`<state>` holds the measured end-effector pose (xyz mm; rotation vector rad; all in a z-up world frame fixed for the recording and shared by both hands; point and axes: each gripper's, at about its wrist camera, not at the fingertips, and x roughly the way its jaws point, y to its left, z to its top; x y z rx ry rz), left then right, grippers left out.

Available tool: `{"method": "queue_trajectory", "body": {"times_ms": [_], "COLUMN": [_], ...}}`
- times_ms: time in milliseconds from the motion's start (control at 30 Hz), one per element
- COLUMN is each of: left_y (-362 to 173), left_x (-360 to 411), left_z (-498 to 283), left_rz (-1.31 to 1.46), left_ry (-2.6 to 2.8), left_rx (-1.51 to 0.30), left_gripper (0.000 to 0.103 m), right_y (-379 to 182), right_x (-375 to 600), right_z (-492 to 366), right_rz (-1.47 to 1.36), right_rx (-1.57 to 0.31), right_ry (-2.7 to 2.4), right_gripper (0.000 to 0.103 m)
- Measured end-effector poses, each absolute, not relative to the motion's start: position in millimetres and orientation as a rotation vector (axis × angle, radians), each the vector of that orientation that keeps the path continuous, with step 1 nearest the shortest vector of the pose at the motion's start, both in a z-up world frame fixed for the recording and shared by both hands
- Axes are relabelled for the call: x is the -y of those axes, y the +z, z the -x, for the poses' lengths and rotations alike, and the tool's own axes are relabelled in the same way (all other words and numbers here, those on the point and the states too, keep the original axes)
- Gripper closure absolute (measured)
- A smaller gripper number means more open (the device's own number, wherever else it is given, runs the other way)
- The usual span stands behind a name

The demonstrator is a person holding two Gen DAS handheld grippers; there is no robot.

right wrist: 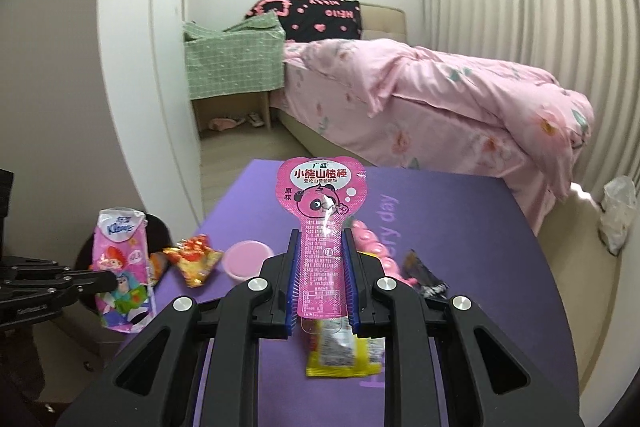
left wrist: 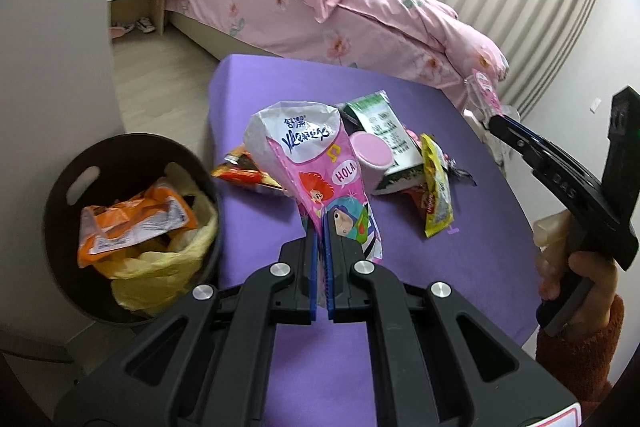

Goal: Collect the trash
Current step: 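Drop the tissue pack into the bin with the left gripper, right gripper holding the packet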

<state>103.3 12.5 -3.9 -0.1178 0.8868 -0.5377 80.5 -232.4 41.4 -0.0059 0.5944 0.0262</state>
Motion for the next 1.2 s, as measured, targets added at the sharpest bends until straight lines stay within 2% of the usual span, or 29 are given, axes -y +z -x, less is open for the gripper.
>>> {"method": "queue_trajectory", "body": {"times_ms": [367, 600, 1200], "left_y": [1.3, -8.2, -70.7], "left_x": [-85.8, -126.8, -140.7], "left_z": [-107.0, -114.0, -142.7], "left_rz": [0.17, 0.191, 0.207], "left_ry": [-0.328, -0.173, -0.121], "left_rx": [-0.82, -0.845, -0.957], "left_gripper": [0.1, 0.1, 0.1], "right_y": [49.0, 42.7, 17.6], "right_x": [176.8, 147.2, 122.6], "right_z": [-85.3, -93.1, -108.1], "right_rz": [0.076, 0.106, 0.146], "right_rx": [-0.589, -0.597, -0.663], "right_ry": [0.155, 0.234, 0.263], "right_gripper": [0.084, 0.084, 0.084]}}
